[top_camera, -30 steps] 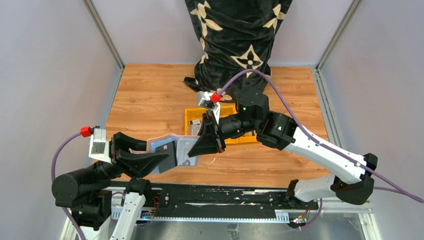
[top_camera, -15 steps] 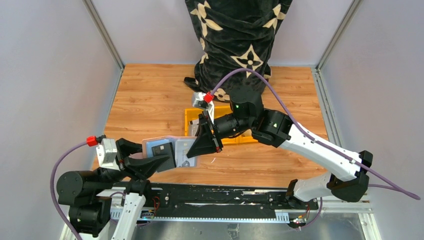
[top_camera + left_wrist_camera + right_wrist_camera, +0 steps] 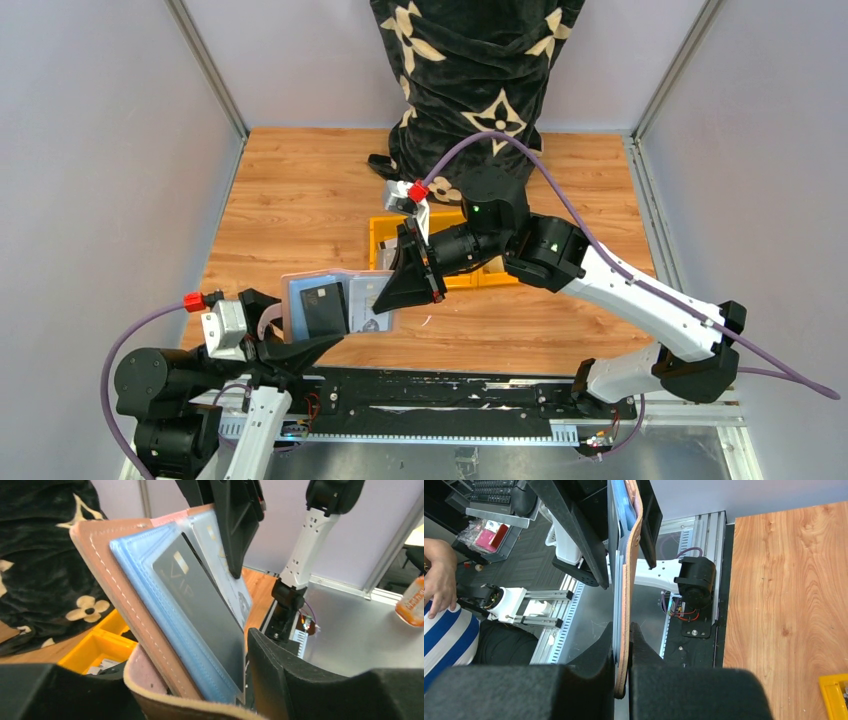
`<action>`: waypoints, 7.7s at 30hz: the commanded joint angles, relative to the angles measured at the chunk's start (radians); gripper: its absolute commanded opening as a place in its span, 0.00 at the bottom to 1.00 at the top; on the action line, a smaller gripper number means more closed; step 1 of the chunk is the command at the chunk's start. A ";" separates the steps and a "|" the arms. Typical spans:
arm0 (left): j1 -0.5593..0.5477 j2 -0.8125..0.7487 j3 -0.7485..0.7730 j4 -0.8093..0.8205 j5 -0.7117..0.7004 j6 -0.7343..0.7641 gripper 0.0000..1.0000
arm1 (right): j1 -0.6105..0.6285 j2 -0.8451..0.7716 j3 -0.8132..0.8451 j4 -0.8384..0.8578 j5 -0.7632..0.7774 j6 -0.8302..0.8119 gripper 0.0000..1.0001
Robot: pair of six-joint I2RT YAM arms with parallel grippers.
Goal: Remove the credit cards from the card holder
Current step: Remove the credit card from the card holder, then place the credit card in the storage box.
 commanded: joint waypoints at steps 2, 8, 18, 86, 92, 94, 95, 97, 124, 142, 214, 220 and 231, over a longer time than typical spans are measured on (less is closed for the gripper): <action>-0.004 0.005 0.015 -0.004 0.065 -0.037 0.47 | -0.008 -0.012 0.031 -0.004 -0.021 -0.020 0.00; -0.004 0.054 0.032 0.112 0.039 -0.166 0.37 | -0.008 -0.033 0.007 -0.006 -0.024 -0.028 0.00; -0.004 0.078 0.055 0.074 -0.002 -0.121 0.31 | -0.008 -0.070 -0.026 -0.006 -0.021 -0.045 0.00; -0.004 0.095 -0.084 0.190 -0.197 -0.461 0.00 | -0.071 -0.172 -0.448 0.805 0.050 0.444 0.60; -0.004 0.095 -0.058 0.179 -0.196 -0.489 0.00 | -0.065 -0.071 -0.432 0.923 -0.005 0.537 0.56; -0.004 0.095 -0.057 0.180 -0.194 -0.498 0.00 | -0.064 -0.039 -0.424 0.939 -0.021 0.556 0.55; -0.004 0.095 -0.056 0.180 -0.194 -0.501 0.00 | -0.063 -0.031 -0.424 0.942 -0.022 0.558 0.55; -0.004 0.096 -0.053 0.181 -0.193 -0.509 0.00 | -0.063 -0.024 -0.427 0.944 -0.024 0.559 0.54; -0.004 0.101 -0.037 0.214 -0.206 -0.552 0.01 | -0.027 0.115 -0.379 1.239 -0.065 0.760 0.22; -0.004 0.090 -0.053 0.270 -0.031 -0.681 0.37 | -0.066 0.022 -0.465 1.222 -0.017 0.730 0.00; -0.004 0.188 0.067 0.193 -0.103 -0.404 0.00 | -0.539 -0.358 -0.605 0.285 0.001 0.285 0.00; -0.004 0.193 0.054 0.212 -0.084 -0.415 0.00 | -0.574 -0.245 -0.573 0.022 0.279 0.134 0.00; -0.004 0.171 0.066 0.204 -0.077 -0.424 0.00 | -0.573 0.134 -0.447 -0.007 0.488 0.055 0.00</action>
